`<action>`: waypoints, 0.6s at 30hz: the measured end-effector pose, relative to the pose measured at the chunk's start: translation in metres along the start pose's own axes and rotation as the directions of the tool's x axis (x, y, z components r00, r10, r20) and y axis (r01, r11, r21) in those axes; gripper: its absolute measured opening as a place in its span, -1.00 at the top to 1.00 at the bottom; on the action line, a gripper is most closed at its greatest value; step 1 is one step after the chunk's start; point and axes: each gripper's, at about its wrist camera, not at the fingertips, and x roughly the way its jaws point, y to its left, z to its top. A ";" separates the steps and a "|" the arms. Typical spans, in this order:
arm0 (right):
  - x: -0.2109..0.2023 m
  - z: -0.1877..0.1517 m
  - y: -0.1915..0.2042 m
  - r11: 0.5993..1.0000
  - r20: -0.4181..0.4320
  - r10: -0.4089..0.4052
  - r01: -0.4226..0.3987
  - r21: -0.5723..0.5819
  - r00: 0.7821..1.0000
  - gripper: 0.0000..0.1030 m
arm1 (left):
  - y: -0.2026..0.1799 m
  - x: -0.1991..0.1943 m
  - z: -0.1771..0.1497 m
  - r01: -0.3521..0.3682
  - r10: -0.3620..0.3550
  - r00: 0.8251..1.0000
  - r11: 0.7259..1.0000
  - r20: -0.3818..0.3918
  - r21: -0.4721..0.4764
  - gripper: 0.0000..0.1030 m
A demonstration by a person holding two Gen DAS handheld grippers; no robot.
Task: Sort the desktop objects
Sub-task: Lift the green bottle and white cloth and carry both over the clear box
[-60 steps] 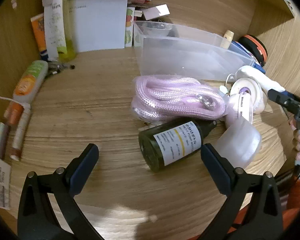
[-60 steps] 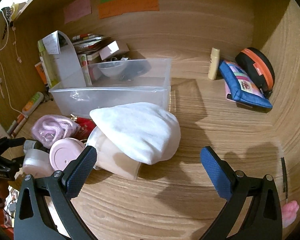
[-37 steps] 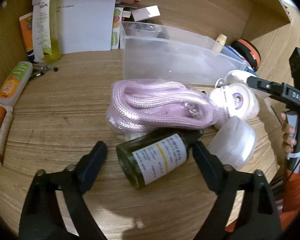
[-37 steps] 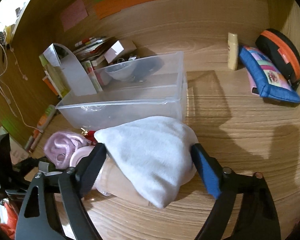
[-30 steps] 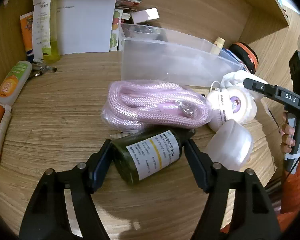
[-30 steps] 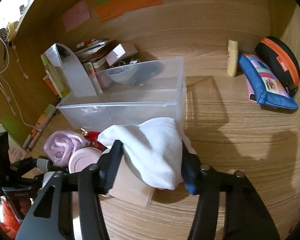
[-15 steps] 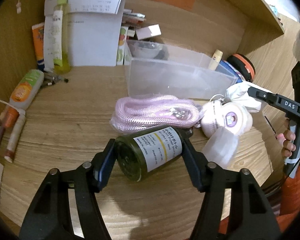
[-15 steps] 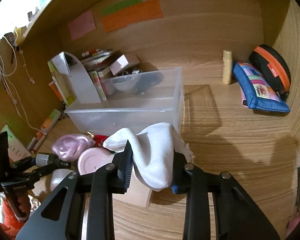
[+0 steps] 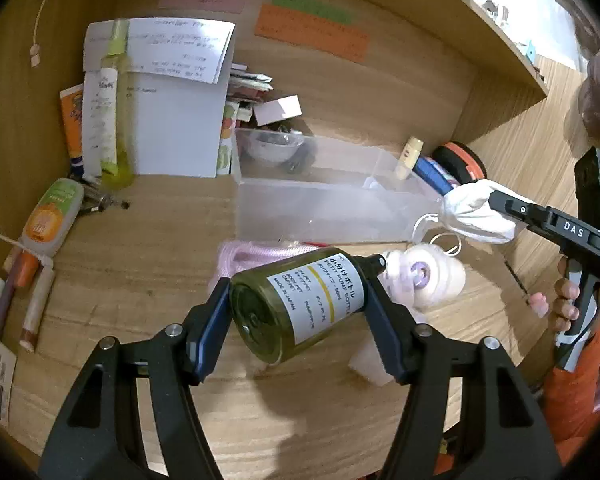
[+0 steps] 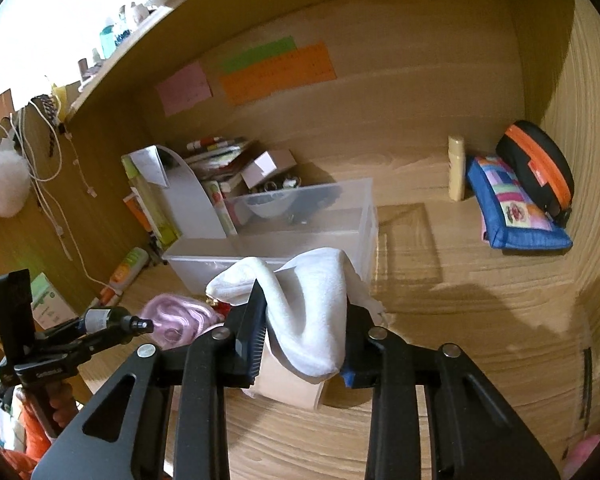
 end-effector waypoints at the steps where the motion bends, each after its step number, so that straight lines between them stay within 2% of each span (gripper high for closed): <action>1: -0.001 0.001 0.000 1.000 0.005 0.001 -0.001 -0.002 1.000 0.48 | -0.001 0.000 0.002 0.001 -0.001 1.000 1.000 0.002 -0.001 -0.24; 8: -0.008 0.012 0.005 1.000 0.045 0.010 -0.010 -0.012 0.999 0.48 | -0.003 0.005 0.020 0.004 -0.004 0.999 1.000 0.032 0.002 -0.24; 18: 0.004 0.035 0.014 0.998 0.067 0.032 -0.029 -0.048 0.997 0.48 | -0.002 0.016 0.055 -0.018 0.017 0.997 1.000 0.070 0.019 -0.24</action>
